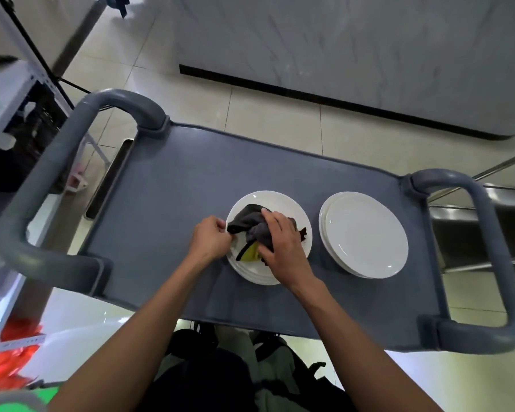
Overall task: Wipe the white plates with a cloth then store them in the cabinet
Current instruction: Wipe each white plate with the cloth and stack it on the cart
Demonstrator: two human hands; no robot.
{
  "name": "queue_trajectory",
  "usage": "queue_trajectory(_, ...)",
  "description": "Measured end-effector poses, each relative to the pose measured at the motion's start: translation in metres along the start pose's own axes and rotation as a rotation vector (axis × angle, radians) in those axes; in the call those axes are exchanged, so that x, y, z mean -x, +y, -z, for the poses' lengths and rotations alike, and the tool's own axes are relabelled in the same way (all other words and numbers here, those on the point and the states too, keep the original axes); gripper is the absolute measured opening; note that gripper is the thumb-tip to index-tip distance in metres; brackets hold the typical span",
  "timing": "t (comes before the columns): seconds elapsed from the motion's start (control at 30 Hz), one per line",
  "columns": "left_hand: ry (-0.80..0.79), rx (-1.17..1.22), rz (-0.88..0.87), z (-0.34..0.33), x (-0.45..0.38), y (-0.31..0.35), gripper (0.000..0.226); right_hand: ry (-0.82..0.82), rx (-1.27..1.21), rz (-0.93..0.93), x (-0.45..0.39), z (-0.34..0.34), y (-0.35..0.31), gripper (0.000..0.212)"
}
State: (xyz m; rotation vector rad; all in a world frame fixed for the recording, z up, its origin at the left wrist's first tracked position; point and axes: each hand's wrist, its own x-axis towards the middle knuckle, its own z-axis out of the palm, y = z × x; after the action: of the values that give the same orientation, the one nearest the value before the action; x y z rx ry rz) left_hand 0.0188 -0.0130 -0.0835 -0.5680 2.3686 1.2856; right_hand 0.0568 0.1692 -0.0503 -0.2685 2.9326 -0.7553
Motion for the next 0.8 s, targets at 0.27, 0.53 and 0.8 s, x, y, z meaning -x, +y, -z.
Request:
queue_trajectory(0.27, -0.006, 0.073, -0.002, 0.001, -0.004, 0.003, 0.011, 0.098, 0.253, -0.122, 0.017, -0.005, 0.002, 0.067)
queue_trajectory(0.53, -0.106, 0.312, 0.040, 0.000, 0.007, -0.005, 0.019, 0.114, 0.011, -0.257, 0.028, -0.022, -0.011, 0.081)
queue_trajectory(0.8, -0.370, 0.568, 0.055, 0.016, 0.027, 0.008, 0.055, 0.024, 0.064, -0.106, 0.019, -0.013, -0.007, 0.084)
